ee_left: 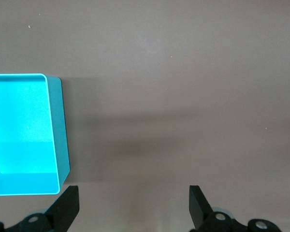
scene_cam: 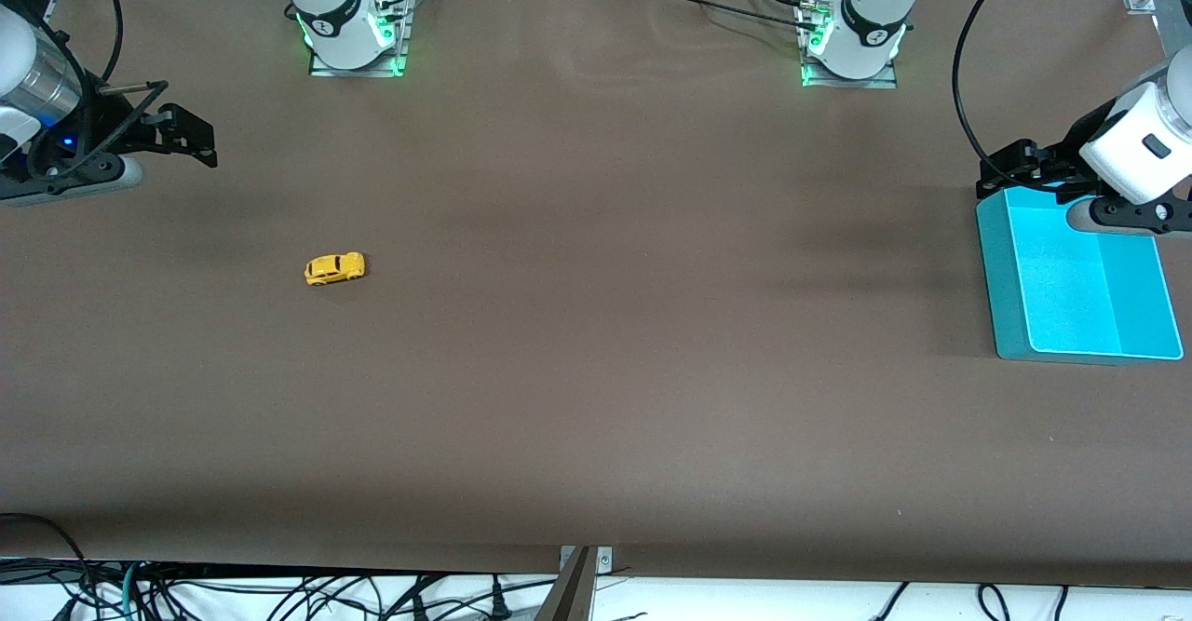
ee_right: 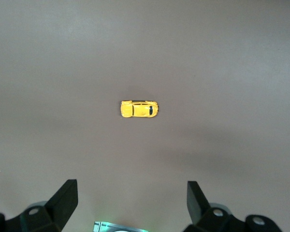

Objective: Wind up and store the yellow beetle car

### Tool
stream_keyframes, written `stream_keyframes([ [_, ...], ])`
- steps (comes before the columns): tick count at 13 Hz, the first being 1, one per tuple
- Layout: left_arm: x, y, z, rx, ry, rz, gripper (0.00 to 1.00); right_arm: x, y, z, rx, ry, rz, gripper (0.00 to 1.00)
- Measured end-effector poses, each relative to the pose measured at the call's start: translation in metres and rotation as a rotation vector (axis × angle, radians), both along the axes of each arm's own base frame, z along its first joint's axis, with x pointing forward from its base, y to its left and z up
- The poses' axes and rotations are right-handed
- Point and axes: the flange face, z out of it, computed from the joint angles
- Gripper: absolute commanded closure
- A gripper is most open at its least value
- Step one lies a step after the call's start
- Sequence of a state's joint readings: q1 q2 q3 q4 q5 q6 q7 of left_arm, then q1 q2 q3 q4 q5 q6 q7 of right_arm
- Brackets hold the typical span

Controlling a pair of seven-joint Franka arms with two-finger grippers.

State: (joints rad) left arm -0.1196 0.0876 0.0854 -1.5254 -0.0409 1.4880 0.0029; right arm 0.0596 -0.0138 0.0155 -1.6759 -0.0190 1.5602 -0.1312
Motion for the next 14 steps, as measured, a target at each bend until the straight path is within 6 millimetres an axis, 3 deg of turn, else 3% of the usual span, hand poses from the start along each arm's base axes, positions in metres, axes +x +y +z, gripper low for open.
stream_keyframes([
  [6, 0.0, 0.0, 0.0, 0.0, 0.0, 0.0, 0.0, -0.001, 0.001, -0.012, 0.003, 0.025, 0.041, 0.0],
  [9, 0.0, 0.0, 0.0, 0.0, 0.0, 0.0, 0.0, -0.001, 0.01, -0.05, 0.043, 0.056, 0.289, 0.0],
  [14, 0.0, -0.001, 0.0, 0.0, 0.001, -0.001, 0.0, -0.006, 0.024, -0.135, 0.098, 0.083, 0.704, 0.0],
])
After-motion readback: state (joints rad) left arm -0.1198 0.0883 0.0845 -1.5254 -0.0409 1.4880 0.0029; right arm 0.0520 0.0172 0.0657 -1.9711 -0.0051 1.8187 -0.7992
